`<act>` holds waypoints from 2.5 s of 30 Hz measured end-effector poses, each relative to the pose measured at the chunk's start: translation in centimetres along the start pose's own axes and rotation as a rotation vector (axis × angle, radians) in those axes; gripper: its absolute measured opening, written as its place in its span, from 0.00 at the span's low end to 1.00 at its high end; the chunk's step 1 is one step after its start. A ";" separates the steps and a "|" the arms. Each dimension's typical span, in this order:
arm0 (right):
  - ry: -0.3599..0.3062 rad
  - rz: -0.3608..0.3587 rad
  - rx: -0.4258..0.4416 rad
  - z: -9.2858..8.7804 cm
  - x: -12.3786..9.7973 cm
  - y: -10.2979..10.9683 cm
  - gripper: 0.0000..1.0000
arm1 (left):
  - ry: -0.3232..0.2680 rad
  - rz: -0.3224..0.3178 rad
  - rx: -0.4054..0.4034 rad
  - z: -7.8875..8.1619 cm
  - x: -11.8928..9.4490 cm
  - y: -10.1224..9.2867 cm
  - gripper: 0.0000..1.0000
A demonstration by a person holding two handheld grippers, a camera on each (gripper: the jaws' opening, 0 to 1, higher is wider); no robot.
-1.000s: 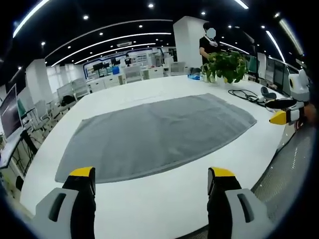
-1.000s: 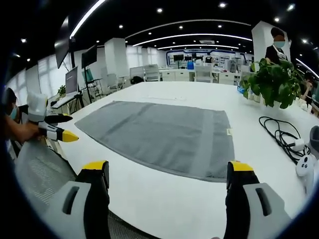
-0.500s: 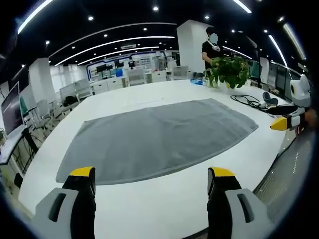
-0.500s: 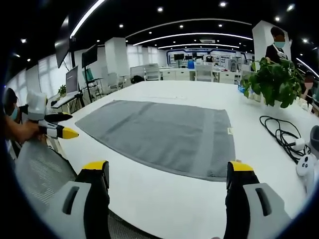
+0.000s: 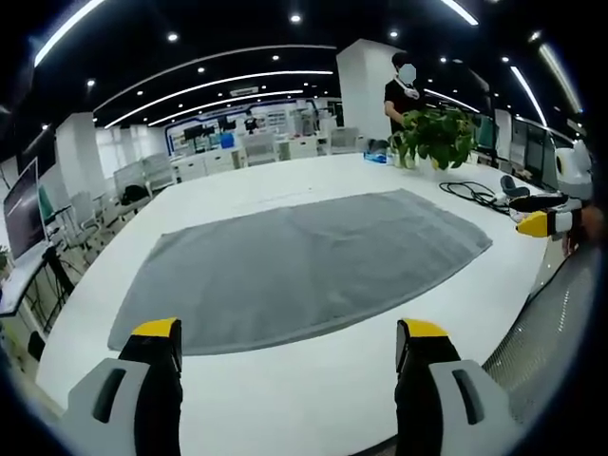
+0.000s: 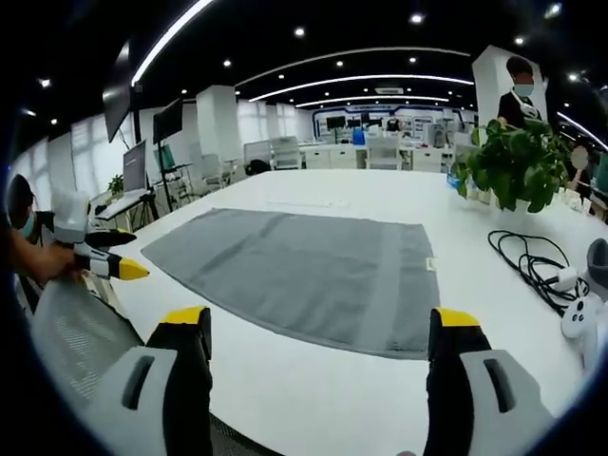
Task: Fold the towel on the table until its edges align and the towel forms a compact rectangular stack.
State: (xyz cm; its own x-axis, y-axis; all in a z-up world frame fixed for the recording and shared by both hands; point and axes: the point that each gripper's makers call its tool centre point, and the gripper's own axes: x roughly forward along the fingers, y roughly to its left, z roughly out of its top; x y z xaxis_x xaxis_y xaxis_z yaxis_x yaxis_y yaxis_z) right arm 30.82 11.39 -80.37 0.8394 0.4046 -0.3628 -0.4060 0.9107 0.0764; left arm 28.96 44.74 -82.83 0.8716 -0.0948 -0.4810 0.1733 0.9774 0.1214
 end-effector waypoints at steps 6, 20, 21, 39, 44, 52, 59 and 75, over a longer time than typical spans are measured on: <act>-0.012 -0.004 0.016 0.5 -0.2 0.1 0.97 | 0.004 -0.002 0.004 -0.3 0.2 0.1 0.96; -0.002 0.002 0.024 0.3 -0.2 0.2 0.94 | 0.009 -0.005 0.016 -0.5 0.3 0.1 0.96; 0.002 0.005 0.027 0.2 -0.2 0.2 0.94 | 0.011 -0.007 0.020 -0.5 0.3 0.0 0.96; 0.027 0.041 0.035 -0.3 -0.1 0.9 0.92 | 0.007 -0.021 0.030 0.2 -0.2 -0.7 0.96; 0.022 0.040 0.040 -0.2 0.0 0.8 0.91 | 0.007 -0.023 0.031 0.0 0.0 -0.5 0.96; 0.016 0.037 0.048 -0.2 0.0 0.7 0.92 | 0.011 -0.030 0.028 -0.4 0.3 -0.3 0.96; 0.021 0.031 0.073 -0.2 0.0 0.5 0.94 | 0.016 -0.031 0.034 -0.6 0.6 -0.1 0.96; 0.017 0.031 0.087 0.1 -0.2 0.1 0.97 | 0.018 -0.022 0.023 -0.8 0.7 0.2 0.97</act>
State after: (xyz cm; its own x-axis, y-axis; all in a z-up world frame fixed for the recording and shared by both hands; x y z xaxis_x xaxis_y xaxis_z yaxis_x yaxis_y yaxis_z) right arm 30.63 11.35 -80.19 0.8200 0.4323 -0.3751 -0.3985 0.9017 0.1679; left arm 29.25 45.00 -83.82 0.8591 -0.1121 -0.4993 0.2025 0.9705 0.1306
